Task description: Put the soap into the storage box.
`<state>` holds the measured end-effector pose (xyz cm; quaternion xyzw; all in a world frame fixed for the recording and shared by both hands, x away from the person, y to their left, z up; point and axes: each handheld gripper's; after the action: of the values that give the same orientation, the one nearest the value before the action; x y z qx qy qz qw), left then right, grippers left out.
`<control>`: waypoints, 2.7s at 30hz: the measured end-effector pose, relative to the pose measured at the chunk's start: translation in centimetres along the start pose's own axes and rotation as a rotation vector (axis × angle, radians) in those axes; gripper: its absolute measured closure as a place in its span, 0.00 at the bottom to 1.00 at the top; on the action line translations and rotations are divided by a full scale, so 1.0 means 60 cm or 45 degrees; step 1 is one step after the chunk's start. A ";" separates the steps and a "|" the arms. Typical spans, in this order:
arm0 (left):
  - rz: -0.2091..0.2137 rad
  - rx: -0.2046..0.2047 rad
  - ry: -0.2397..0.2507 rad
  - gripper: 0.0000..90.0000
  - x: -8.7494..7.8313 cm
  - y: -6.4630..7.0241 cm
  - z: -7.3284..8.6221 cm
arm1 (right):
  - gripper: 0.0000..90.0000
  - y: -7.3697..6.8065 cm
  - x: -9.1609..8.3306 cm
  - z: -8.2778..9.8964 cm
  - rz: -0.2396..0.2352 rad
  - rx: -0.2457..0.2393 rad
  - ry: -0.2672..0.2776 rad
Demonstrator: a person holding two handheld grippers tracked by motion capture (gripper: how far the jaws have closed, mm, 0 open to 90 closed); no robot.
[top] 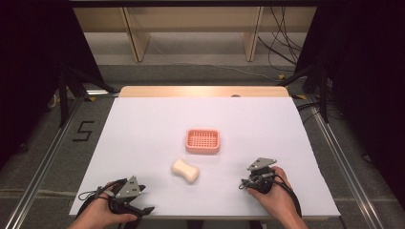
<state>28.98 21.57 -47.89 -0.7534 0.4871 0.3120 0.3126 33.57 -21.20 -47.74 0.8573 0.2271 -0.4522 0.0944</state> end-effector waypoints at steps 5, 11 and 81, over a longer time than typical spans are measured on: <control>0.056 0.049 -0.054 0.24 0.000 -0.013 -0.026 | 0.55 0.002 -0.001 0.001 -0.013 0.026 -0.006; 0.081 0.157 -0.068 0.23 0.012 -0.042 -0.065 | 0.55 0.000 -0.001 0.000 -0.005 0.005 -0.002; 0.452 0.743 -0.394 0.30 0.163 -0.130 -0.251 | 0.53 -0.009 -0.051 0.004 -0.083 0.074 0.123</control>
<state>41.94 7.21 -45.00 -0.4803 0.6257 0.3194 0.5252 31.63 -21.76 -45.35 0.8727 0.2462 -0.4194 0.0437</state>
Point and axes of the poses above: each handheld gripper's, and its own axes: x roughly forward along the jaws, z roughly out of its underside, y roughly to its right, and after that the axes turned 13 degrees about x, right-handed
